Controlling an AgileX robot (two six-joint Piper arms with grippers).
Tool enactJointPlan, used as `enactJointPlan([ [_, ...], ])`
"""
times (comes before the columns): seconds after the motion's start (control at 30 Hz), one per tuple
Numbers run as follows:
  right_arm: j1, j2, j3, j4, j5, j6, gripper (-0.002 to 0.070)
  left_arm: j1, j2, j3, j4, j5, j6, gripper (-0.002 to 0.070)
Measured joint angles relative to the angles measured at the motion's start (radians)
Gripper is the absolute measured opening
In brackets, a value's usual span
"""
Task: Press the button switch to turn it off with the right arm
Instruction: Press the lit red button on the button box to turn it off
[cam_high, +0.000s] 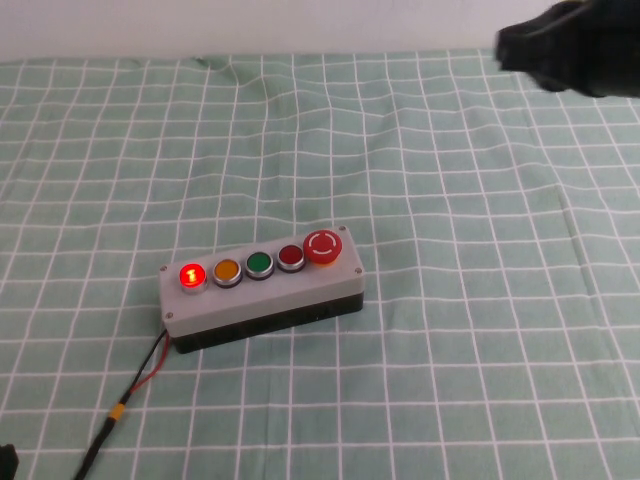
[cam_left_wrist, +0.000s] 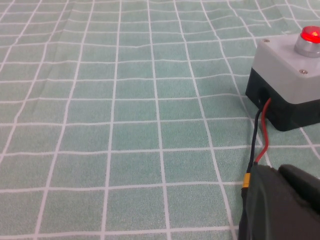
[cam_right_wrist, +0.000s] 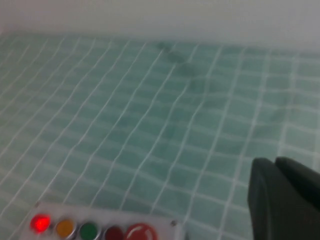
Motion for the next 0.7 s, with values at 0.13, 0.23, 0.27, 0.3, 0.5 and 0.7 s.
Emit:
enactJointPlan([
  [0.13, 0.09, 0.165, -0.197, -0.032, 0.235, -0.028, -0.0016, 0.0, 0.0, 0.0, 0.0, 0.0, 0.0, -0.0003],
  [0.23, 0.176, 0.269, -0.297, -0.124, 0.304, 0.046, -0.0016, 0.0, 0.0, 0.0, 0.0, 0.0, 0.0, -0.0003],
  [0.27, 0.21, 0.303, -0.323, -0.169, 0.314, 0.084, -0.0016, 0.0, 0.0, 0.0, 0.0, 0.0, 0.0, -0.0003],
  [0.3, 0.242, 0.335, -0.343, -0.212, 0.321, 0.112, -0.0016, 0.0, 0.0, 0.0, 0.0, 0.0, 0.0, -0.0003],
  [0.5, 0.381, 0.494, -0.505, -0.317, 0.343, 0.197, -0.0016, 0.0, 0.0, 0.0, -0.001, 0.0, 0.0, -0.0003],
  [0.7, 0.464, 0.64, -0.694, -0.376, 0.389, 0.21, -0.0016, 0.0, 0.0, 0.0, -0.001, 0.0, 0.0, -0.0003],
])
